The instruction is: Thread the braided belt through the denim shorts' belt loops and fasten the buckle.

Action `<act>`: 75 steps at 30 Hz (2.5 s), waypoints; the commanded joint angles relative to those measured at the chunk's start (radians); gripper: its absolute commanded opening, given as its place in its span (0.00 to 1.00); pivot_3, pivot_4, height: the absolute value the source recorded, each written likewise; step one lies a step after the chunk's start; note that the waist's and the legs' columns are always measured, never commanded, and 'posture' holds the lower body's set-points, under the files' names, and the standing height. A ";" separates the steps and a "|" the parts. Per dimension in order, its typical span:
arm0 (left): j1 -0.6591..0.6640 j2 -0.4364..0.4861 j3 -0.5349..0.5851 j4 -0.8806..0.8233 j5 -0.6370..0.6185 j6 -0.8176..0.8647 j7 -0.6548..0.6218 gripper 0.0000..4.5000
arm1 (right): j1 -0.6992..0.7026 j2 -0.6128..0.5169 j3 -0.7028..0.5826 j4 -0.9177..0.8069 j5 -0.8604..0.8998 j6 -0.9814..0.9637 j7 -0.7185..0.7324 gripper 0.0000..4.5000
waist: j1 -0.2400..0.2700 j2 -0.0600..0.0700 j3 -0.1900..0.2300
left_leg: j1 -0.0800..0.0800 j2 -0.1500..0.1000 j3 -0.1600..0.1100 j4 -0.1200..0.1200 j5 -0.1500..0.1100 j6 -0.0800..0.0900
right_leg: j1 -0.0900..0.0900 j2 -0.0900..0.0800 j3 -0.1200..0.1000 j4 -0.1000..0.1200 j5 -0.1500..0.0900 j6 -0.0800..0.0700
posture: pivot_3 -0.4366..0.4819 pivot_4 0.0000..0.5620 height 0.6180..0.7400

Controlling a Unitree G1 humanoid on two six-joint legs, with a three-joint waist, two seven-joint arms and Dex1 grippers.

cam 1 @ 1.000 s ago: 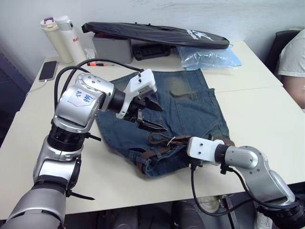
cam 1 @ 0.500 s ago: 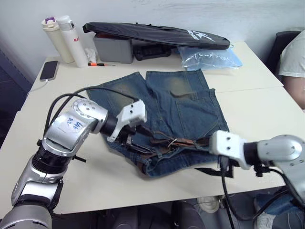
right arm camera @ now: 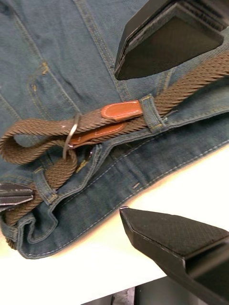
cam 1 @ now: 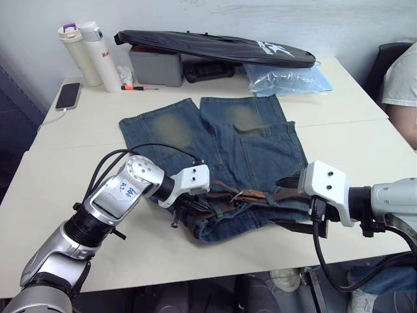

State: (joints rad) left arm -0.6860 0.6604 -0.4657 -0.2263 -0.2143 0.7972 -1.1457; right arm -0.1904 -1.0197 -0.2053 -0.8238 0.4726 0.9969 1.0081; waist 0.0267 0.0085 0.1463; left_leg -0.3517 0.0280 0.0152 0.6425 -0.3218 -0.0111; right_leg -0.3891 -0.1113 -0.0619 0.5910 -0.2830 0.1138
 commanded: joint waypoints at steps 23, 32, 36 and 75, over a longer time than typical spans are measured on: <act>-0.079 -0.056 -0.112 -0.011 0.026 0.096 0.067 0.01 | 0.023 -0.091 -0.026 -0.014 0.057 -0.056 -0.081 1.00 | -0.001 0.000 0.000 | 0.000 0.000 0.000 0.001 -0.001 0.001 | 0.000 0.000 0.000 -0.001 0.000 0.000 | 0.48 0.27 1.00; -0.051 0.027 -0.199 0.038 0.182 -0.077 0.058 0.01 | -0.114 -0.088 0.189 0.128 -0.099 -0.223 -0.106 1.00 | -0.003 0.001 -0.001 | 0.001 0.000 0.000 0.001 -0.001 0.001 | 0.000 0.000 0.001 -0.003 -0.001 -0.001 | 0.48 0.27 1.00; -0.049 -0.004 -0.167 0.025 0.150 -0.036 0.064 0.01 | -0.175 -0.028 0.326 0.209 -0.187 -0.311 -0.120 1.00 | -0.004 0.001 -0.001 | 0.001 0.000 0.000 0.001 -0.001 0.002 | 0.000 0.001 0.001 -0.002 -0.001 -0.001 | 0.48 0.27 1.00; -0.046 -0.024 -0.127 0.014 0.143 0.018 0.064 0.00 | -0.188 0.196 0.558 0.453 -0.703 -0.688 -0.181 0.88 | -0.004 0.002 -0.002 | 0.001 0.001 0.000 0.002 0.000 0.001 | -0.001 0.001 0.001 0.001 -0.001 -0.001 | 0.48 0.27 1.00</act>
State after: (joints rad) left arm -0.7348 0.6339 -0.6145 -0.2011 -0.0744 0.8160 -1.0847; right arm -0.3686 -0.8363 0.3665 -0.3718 -0.2167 0.3267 0.8308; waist 0.0224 0.0108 0.1442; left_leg -0.3512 0.0285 0.0153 0.6449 -0.3223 -0.0100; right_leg -0.3899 -0.1099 -0.0609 0.5923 -0.2835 0.1128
